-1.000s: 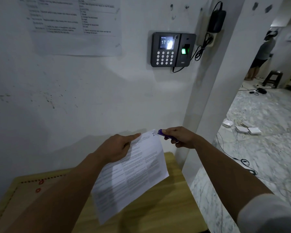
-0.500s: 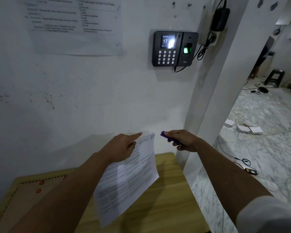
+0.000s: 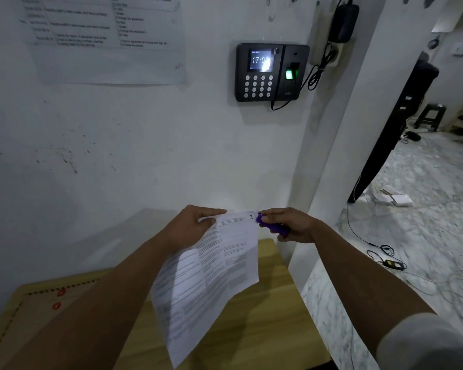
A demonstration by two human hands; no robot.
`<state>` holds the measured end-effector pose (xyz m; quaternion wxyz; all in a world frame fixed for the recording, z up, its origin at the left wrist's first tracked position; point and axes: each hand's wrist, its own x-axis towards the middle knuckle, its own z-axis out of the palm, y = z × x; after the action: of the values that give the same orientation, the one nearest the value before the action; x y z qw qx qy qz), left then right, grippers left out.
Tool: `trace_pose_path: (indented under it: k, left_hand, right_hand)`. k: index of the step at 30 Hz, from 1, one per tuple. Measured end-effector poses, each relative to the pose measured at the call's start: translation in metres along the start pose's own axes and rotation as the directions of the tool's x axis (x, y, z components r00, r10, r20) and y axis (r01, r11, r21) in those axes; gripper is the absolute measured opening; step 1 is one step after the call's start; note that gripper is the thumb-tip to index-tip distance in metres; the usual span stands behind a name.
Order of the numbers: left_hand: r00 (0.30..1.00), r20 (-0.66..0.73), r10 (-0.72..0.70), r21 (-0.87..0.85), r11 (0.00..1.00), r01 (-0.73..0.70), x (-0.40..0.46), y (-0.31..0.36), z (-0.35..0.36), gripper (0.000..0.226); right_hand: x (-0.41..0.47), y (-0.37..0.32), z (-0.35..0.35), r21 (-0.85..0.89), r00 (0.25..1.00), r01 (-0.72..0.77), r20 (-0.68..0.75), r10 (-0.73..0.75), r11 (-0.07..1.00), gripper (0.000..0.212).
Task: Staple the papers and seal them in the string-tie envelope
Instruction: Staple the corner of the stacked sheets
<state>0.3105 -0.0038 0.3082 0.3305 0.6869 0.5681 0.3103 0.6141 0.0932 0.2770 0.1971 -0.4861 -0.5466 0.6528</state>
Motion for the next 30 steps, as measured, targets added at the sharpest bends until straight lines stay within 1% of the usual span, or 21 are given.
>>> trace_pose_path:
  k: [3, 7, 12, 14, 18, 24, 27, 30]
  left_hand:
    - [1.0, -0.012, -0.005, -0.017, 1.0, 0.005, 0.002, 0.0, 0.001, 0.034]
    - [1.0, -0.014, -0.02, -0.014, 1.0, 0.019, 0.003, 0.002, 0.001, 0.035]
    - [0.999, -0.022, -0.049, -0.003, 0.999, 0.049, 0.003, 0.0, 0.001, 0.033]
    - [0.998, -0.019, -0.063, -0.002, 0.998, 0.063, 0.002, 0.002, 0.001, 0.034]
    - [0.998, 0.004, -0.067, 0.024, 0.997, 0.067, 0.001, 0.004, 0.002, 0.04]
    - [0.998, 0.032, -0.058, 0.01, 0.998, 0.058, 0.001, 0.005, 0.006, 0.033]
    - [0.997, 0.038, -0.06, 0.008, 0.998, 0.06, 0.001, 0.004, 0.007, 0.033]
    - [0.997, 0.038, -0.069, 0.008, 0.998, 0.069, 0.001, 0.0, 0.006, 0.033]
  right_hand:
    - [-0.002, -0.002, -0.003, 0.036, 0.999, 0.002, 0.042, -0.003, 0.999, 0.041]
    - [-0.005, -0.004, -0.008, 0.053, 0.996, -0.029, 0.087, 0.024, 0.998, 0.045]
    - [-0.008, -0.001, -0.013, 0.097, 0.994, -0.033, 0.105, 0.022, 0.995, 0.037]
    - [-0.009, -0.001, -0.014, 0.103, 0.995, -0.034, 0.101, 0.024, 0.994, 0.038]
    - [-0.01, 0.0, -0.013, 0.097, 0.994, -0.035, 0.106, 0.024, 0.995, 0.042]
    - [-0.01, -0.005, -0.006, 0.074, 0.994, -0.031, 0.104, 0.024, 0.997, 0.045]
    - [-0.009, -0.008, -0.005, 0.051, 0.994, -0.038, 0.101, 0.032, 0.998, 0.044]
    - [-0.009, -0.008, -0.002, 0.009, 0.997, -0.019, 0.077, 0.018, 1.0, 0.038]
